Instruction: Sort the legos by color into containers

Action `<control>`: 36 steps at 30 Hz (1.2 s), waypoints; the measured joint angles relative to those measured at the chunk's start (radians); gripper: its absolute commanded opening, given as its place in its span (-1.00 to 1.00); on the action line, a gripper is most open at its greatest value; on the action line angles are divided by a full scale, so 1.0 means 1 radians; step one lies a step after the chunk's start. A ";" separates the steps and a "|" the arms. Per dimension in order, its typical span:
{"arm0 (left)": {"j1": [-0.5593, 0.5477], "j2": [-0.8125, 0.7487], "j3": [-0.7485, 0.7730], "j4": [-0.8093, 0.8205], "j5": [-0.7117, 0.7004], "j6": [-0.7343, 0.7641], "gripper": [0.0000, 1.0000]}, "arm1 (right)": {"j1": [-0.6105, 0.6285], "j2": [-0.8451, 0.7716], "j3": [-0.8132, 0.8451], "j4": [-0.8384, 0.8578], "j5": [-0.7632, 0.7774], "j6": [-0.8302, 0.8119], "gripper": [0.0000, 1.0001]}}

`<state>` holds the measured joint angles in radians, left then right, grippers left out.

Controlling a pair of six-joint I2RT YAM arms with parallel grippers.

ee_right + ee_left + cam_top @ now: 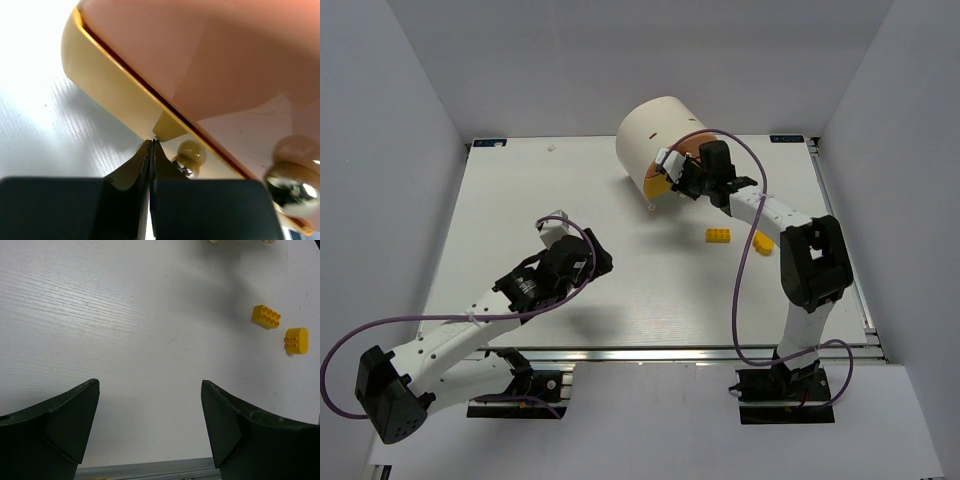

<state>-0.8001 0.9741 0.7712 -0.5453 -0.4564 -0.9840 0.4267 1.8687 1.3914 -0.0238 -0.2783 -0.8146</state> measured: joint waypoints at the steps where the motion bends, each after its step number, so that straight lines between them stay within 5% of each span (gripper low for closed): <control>1: 0.000 0.001 0.000 0.000 0.000 0.000 0.84 | 0.000 0.008 0.001 0.007 0.006 0.011 -1.00; 12: 0.000 0.003 0.000 0.000 -0.001 0.000 0.84 | -0.007 -0.043 -0.133 0.099 -0.013 0.139 -0.96; 13: 0.000 0.003 0.000 0.000 -0.001 0.000 0.85 | -0.009 -0.077 -0.181 0.106 -0.024 0.161 -0.81; 14: 0.000 0.003 0.000 0.000 -0.001 0.000 0.85 | -0.012 -0.116 -0.236 0.123 -0.036 0.193 -0.39; 18: 0.000 0.003 0.000 0.000 0.000 0.001 0.85 | -0.035 -0.230 -0.375 0.158 -0.074 0.391 0.24; 25: 0.000 0.019 0.000 0.000 0.000 0.011 0.85 | -0.088 -0.231 -0.388 0.202 -0.089 0.760 0.30; 36: 0.000 0.008 0.000 -0.015 0.000 -0.006 0.85 | -0.164 0.022 -0.217 0.187 -0.100 1.189 0.20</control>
<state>-0.8001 0.9817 0.7712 -0.5602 -0.4564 -0.9901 0.2626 1.8908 1.1744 0.1635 -0.3782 0.3744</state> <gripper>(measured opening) 0.921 0.607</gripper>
